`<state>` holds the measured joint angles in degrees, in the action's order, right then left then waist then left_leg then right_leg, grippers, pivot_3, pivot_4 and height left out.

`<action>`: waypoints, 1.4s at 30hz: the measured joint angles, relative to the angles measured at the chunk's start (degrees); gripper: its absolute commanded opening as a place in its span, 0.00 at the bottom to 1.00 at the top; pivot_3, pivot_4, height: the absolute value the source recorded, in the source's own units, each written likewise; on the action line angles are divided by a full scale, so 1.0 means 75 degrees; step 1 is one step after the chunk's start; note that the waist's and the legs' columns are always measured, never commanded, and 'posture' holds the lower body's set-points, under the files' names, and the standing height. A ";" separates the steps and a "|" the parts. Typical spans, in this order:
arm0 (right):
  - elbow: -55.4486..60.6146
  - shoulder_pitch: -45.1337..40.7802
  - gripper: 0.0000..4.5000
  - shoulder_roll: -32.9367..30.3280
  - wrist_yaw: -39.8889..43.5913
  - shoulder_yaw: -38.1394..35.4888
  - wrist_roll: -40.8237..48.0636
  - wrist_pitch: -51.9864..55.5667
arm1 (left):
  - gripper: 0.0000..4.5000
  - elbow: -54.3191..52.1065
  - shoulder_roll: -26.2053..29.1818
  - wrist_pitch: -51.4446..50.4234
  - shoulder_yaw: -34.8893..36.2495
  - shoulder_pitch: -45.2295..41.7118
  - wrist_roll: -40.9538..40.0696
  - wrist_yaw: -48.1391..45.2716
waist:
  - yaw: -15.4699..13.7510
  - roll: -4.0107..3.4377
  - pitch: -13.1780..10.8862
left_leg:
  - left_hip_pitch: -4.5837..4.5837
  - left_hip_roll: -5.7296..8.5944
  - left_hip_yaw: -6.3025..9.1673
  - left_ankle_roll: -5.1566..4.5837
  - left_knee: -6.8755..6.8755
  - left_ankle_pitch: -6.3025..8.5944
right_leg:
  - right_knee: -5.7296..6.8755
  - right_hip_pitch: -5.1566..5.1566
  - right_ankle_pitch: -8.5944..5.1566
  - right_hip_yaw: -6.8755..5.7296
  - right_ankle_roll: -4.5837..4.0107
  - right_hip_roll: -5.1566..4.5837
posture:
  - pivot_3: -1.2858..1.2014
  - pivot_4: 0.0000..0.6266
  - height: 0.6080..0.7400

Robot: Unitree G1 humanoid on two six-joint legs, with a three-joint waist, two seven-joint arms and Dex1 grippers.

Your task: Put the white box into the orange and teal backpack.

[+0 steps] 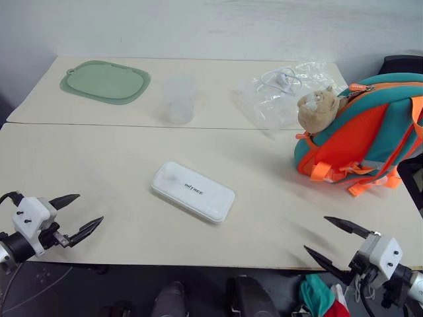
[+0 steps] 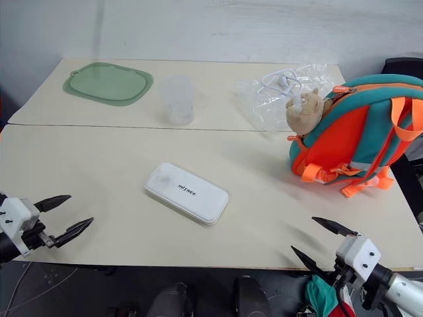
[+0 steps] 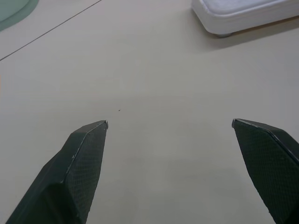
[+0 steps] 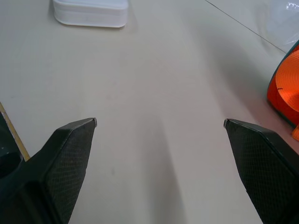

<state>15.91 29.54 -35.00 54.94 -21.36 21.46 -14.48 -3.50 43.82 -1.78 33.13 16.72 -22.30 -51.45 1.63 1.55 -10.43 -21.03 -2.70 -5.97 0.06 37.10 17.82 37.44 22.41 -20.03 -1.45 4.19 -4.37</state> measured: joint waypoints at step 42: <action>0.0399 -0.4013 0.00 0.0408 -0.0973 0.4481 -0.1431 0.3858 | 0.01 0.1483 -0.0726 -0.2268 -0.4288 -0.5107 0.1157 0.0607 | 0.0005 0.0020 0.0011 | -0.0025 -0.0012 -0.0029 0.0033 0.0080 -0.0027 | 0.0047 0.0020 0.0005 0.0010 0.0013 0.0028 | 0.52 0.24 1.00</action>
<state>18.91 -0.55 -31.94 47.65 12.25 10.72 14.45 7.62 38.38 -18.79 0.97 -21.58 -13.63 -46.90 1.67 1.70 -10.35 -21.22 -2.79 -6.19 0.30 37.70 17.62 37.79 22.56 -19.99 -1.38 4.28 -4.16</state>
